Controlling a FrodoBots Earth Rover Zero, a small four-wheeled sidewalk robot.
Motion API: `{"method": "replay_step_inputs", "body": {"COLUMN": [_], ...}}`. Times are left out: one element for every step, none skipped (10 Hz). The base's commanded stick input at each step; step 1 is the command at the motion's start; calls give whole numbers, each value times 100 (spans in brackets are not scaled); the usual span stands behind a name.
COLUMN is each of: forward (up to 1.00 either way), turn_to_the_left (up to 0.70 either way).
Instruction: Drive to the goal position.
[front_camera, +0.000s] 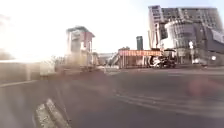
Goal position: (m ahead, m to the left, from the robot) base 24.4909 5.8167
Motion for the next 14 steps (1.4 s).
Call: {"method": "replay_step_inputs", "body": {"forward": [70,70,70,70,70,70,70,70,70,70,70,70,70,70], "turn_to_the_left": [0,0,0,0,0,0,0,0,0,0,0,0,0,0]}}
